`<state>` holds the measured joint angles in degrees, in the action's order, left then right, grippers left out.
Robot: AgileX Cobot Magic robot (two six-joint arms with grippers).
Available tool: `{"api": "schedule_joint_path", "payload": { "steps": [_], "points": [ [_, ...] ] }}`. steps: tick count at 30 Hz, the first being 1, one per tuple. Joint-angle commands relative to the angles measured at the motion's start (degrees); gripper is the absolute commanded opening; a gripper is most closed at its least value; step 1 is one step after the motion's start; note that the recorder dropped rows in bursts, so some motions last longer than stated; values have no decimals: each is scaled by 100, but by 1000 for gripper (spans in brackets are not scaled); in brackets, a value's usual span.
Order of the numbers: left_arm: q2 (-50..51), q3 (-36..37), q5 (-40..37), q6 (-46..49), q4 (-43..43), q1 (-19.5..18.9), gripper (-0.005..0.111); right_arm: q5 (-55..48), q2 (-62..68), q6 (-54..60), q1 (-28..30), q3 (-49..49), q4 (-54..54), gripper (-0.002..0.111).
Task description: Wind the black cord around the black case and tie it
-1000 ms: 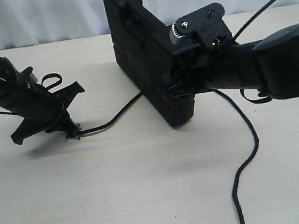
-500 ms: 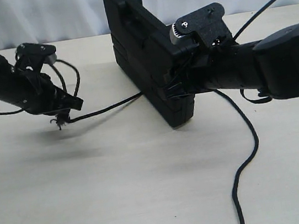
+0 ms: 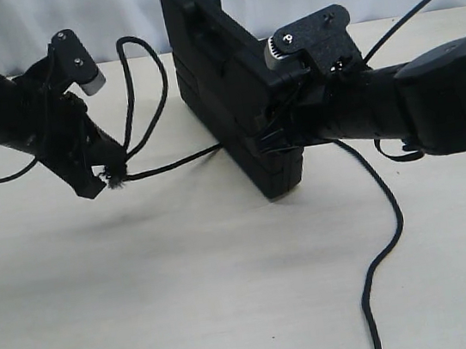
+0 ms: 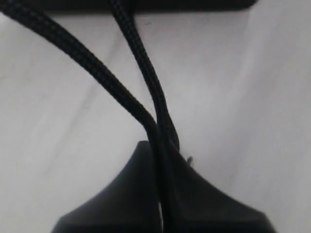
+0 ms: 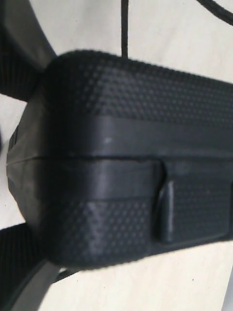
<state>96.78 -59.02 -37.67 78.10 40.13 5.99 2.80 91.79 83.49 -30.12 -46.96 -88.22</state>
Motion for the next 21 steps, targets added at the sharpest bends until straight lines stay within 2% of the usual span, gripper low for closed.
{"api": "schedule_joint_path", "payload": {
  "steps": [1,3,5,8,10,13,21],
  "points": [
    [-66,-4,-727,1714,1177,5,0,-418,167,294,1,197,-86,4],
    [-66,-4,-1133,2346,1805,5,0,-439,167,510,1,197,-86,4],
    [-66,-4,-1399,2433,2186,5,0,-439,167,687,1,197,-86,4],
    [-66,-4,-1681,2263,2197,5,0,-439,167,709,1,197,-86,4],
    [-66,-4,-1682,1657,2117,5,0,-439,167,709,1,197,-86,4],
    [-43,-92,-1785,586,1403,5,0,-439,167,709,1,197,-86,4],
    [-39,-805,-2055,-822,887,5,0,-464,167,709,1,197,-86,4]
  ]
}}
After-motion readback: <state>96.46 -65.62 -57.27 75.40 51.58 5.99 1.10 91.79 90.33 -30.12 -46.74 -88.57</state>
